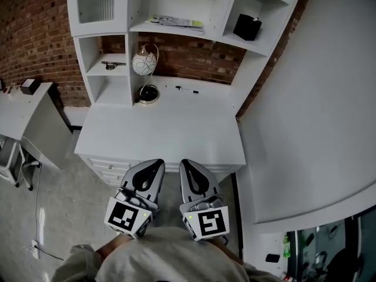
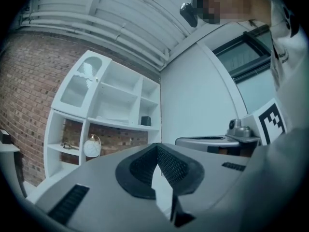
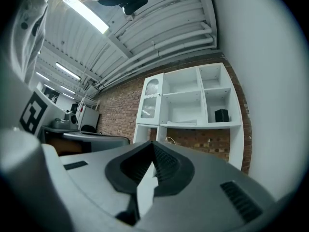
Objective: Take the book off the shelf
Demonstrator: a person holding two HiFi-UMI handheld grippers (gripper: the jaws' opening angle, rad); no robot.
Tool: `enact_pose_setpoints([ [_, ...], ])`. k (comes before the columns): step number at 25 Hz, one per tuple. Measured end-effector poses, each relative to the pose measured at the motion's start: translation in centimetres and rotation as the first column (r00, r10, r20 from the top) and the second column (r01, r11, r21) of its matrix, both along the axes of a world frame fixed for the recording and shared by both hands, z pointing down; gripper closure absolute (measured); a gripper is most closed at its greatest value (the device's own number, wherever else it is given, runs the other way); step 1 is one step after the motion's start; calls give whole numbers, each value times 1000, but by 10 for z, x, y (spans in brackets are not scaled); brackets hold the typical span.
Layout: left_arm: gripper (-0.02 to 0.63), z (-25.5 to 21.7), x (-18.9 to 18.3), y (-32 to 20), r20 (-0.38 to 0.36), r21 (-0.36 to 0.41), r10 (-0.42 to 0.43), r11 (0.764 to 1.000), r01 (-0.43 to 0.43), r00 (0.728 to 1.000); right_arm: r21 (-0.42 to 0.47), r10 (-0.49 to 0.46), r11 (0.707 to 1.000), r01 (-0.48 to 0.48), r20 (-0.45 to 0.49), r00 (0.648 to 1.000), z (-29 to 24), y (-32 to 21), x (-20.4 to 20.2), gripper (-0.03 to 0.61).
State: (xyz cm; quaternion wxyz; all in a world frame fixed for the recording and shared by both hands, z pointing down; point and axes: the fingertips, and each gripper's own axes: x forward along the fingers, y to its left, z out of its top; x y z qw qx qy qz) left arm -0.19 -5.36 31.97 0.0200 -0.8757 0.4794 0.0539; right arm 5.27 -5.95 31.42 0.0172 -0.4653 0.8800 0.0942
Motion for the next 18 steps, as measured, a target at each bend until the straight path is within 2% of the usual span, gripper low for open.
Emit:
enact_pose_setpoints([
  [5,604,-2,-13,-67,-16,-13,34,999,-34,999,-23,10,1000,-10,6,1000,1,-66,-18,561],
  [11,604,-2,-26,-144,14,-13,76,997,-76,997,-34,35,999,-34,24,999,4,-143,-34,561],
  [18,604,-1,-40,-214,11,-12,115,993,-115,993,-33,61,998,-61,22,998,6,-212,-51,561],
])
